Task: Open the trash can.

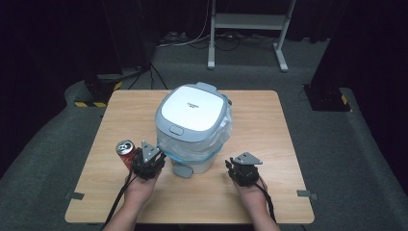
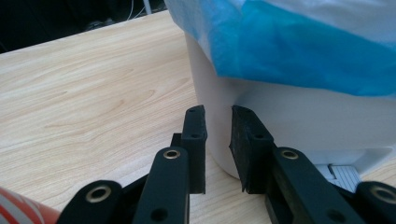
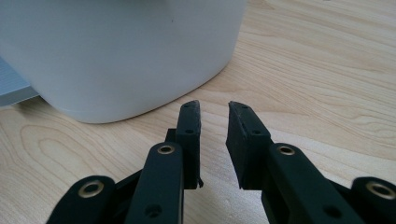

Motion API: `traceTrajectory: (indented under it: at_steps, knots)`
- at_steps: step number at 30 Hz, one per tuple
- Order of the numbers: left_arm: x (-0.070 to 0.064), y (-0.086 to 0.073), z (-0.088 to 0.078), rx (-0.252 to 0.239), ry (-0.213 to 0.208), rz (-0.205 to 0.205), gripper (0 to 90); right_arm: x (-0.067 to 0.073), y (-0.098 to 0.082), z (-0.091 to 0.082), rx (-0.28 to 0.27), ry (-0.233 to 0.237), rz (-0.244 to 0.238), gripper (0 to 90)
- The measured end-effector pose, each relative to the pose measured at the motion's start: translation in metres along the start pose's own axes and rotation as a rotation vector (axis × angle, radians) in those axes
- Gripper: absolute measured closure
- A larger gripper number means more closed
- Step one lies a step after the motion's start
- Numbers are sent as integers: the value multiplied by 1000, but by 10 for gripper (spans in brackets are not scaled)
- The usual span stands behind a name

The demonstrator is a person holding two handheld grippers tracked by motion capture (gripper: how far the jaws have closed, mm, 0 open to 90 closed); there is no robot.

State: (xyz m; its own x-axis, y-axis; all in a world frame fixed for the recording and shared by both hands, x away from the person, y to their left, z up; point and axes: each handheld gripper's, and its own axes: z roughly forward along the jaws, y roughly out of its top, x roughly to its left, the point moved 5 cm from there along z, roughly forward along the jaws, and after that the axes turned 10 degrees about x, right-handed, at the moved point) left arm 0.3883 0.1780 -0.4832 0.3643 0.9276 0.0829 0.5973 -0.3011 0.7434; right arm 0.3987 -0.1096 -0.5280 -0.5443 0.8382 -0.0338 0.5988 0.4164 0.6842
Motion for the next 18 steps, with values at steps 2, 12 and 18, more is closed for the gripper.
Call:
traceTrajectory:
  at_steps: [2,12,18]
  knots:
    - [0,0,0,-3,-13,-4,787,0,-1,1,3,-1,-2,743]
    - [-20,4,4,-3,-94,36,817,0,-1,0,2,-3,1,737]
    - [-24,6,7,-15,-130,51,605,-2,-2,-2,-1,-4,9,720]
